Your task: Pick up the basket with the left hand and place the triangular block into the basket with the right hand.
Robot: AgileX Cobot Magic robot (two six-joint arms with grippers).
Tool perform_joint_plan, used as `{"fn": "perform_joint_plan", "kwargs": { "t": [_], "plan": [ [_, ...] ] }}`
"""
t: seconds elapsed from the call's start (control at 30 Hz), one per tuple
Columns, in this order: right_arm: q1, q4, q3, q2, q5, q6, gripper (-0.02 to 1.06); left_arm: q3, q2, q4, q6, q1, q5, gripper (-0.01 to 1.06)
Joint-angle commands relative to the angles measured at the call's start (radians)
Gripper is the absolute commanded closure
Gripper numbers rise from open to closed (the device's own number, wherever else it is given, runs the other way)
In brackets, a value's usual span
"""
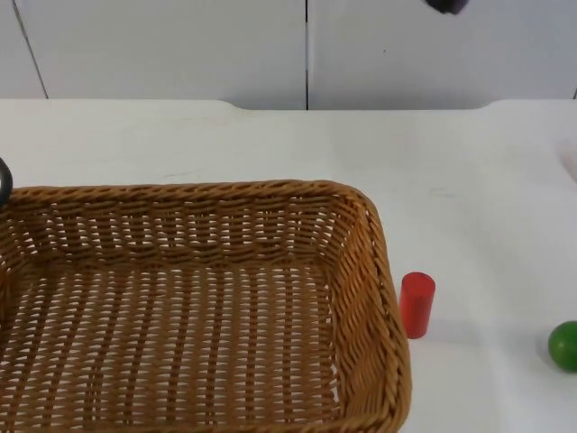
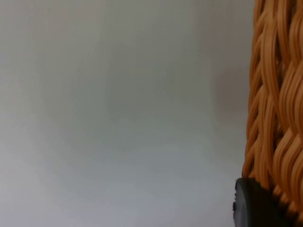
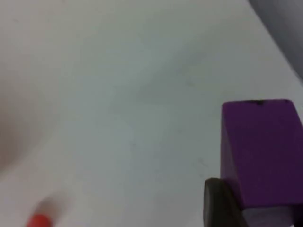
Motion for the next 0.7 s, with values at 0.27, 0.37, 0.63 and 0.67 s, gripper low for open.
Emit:
{"fn": "perform_joint_plan", "kwargs": {
  "t": [0.27,0.37,0.63,0.67],
  "plan": [
    [0.187,-0.013,0.334,-0.195,0.011,0.178,1.05,-0.001,-0.010,-0.022,0.005,0.002,-0.003,1.05],
    [0.262,-0.003,0.502,-0.290,-0.109,0.226,1.05,-0.001,-0.010,-0.022,0.005,0.002,-0.003,1.05],
    [0.413,0.080,0.711,-0.368,-0.259,0.239,1.05,-0.001,-0.008,-0.022,0.005,0.002,-0.003,1.05],
    [0.432,0.084,0.728,-0.362,-0.296,0.239,1.05,-0.001,-0.008,-0.024,0.005,0.002,-0.003,1.05]
  ]
}}
